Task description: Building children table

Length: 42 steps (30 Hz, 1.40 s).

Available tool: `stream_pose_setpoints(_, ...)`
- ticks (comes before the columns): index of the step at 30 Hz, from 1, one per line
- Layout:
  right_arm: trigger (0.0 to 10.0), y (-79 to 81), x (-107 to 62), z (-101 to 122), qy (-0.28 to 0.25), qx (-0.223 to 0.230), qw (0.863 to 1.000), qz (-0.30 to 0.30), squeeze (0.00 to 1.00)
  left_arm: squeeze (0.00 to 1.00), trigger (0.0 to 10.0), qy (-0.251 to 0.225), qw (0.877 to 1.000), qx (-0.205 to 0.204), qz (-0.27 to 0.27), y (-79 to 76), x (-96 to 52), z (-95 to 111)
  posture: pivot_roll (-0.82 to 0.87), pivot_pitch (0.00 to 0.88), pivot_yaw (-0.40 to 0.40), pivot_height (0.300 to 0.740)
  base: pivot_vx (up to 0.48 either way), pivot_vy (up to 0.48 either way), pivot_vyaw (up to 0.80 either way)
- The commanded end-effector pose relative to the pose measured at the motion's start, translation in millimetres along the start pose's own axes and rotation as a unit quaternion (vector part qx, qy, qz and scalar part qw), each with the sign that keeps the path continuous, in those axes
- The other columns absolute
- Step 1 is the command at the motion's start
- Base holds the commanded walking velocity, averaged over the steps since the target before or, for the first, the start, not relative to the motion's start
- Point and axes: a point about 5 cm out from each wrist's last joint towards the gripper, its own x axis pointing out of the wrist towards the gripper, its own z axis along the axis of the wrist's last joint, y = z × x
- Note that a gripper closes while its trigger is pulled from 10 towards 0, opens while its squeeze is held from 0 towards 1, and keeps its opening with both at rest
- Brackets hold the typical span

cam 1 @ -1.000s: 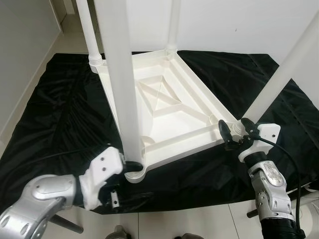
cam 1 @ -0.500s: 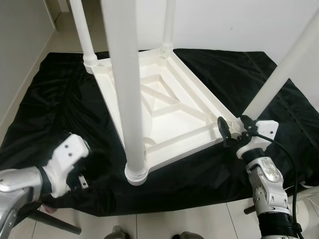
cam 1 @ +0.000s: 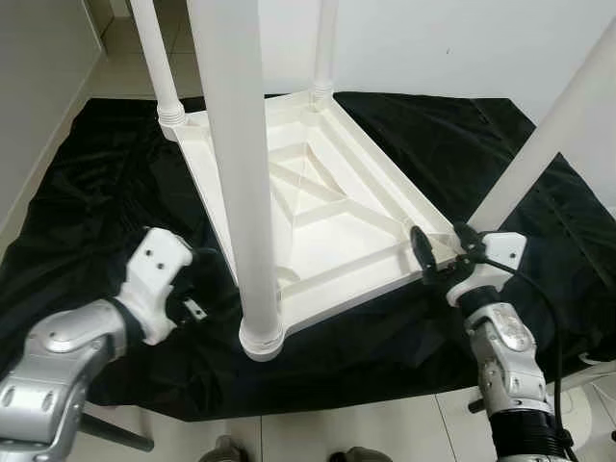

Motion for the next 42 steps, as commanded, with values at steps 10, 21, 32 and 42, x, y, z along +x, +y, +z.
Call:
stream_pose_setpoints(10,10.0,18.8,-7.6,-14.4,0.03,-0.012,0.999,0.01,0.0,0.0,10.0,-0.078,0.996,-0.043,-0.001,-34.4,33.4,17.8,-0.08,0.054,-0.02,0.74,0.0,0.0,0.0)
stream_pose_setpoints(21,10.0,16.4,-20.5,-32.8,0.069,-0.045,0.989,-0.12,0.0,0.0,10.0,-0.095,0.993,-0.07,0.002,-49.9,70.9,26.2,-0.1,0.064,-0.016,0.74,0.0,0.0,0.0)
stream_pose_setpoints(32,10.0,2.3,-32.3,-35.9,0.066,-0.037,0.965,-0.252,0.0,0.0,10.0,-0.132,0.988,-0.077,-0.023,-57.6,91.1,33.0,-0.12,0.069,-0.01,0.74,0.0,0.0,0.0)
stream_pose_setpoints(42,10.0,-4.7,-24.6,-20.0,0.005,0.019,0.94,-0.34,0.0,0.0,10.0,-0.141,0.985,-0.095,-0.035,-59.3,108.1,35.1,-0.13,0.057,-0.002,0.74,0.0,0.0,0.0)
